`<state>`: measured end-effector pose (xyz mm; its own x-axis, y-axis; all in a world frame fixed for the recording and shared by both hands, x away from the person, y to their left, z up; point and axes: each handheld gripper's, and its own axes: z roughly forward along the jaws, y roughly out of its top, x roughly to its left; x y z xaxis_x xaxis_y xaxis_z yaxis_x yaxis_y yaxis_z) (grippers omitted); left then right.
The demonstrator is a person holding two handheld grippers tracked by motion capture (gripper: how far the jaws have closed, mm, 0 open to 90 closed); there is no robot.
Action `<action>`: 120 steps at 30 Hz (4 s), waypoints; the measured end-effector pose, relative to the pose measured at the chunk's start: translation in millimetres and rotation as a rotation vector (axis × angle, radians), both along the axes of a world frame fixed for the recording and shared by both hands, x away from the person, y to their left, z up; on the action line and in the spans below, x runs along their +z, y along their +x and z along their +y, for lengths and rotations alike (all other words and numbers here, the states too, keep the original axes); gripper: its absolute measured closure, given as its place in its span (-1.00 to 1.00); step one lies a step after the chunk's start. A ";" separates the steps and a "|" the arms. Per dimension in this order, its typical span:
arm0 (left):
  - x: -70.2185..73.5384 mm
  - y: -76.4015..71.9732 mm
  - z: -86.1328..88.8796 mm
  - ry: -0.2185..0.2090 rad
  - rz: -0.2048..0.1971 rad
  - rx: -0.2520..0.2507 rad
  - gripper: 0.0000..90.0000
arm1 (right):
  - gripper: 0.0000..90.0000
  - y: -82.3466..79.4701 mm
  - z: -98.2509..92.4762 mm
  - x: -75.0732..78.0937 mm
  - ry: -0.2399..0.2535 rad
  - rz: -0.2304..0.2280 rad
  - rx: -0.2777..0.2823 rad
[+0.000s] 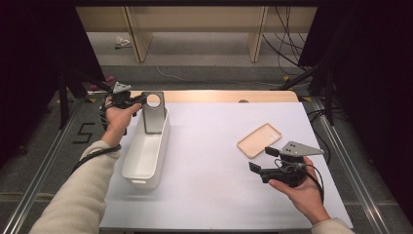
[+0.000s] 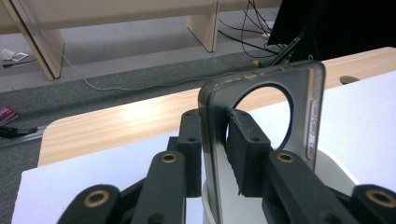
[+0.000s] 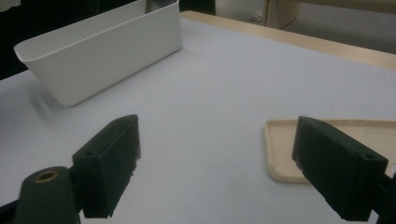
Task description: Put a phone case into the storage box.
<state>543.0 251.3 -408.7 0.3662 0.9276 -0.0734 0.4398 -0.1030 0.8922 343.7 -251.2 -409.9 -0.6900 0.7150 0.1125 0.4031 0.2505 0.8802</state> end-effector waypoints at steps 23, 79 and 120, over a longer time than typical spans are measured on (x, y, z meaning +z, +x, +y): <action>17.3 -30.4 2.4 0.000 -0.018 -0.003 -0.32 | -0.64 1.4 0.6 -1.2 -0.015 0.005 -0.005; -10.7 -195.0 -31.1 -0.010 -0.108 -0.255 -1.00 | -0.64 18.3 5.0 -10.2 -0.067 0.000 -0.034; -16.5 -192.4 -34.8 -0.003 -0.093 -0.257 -0.97 | 1.00 92.1 32.7 -36.7 -0.357 0.239 -0.108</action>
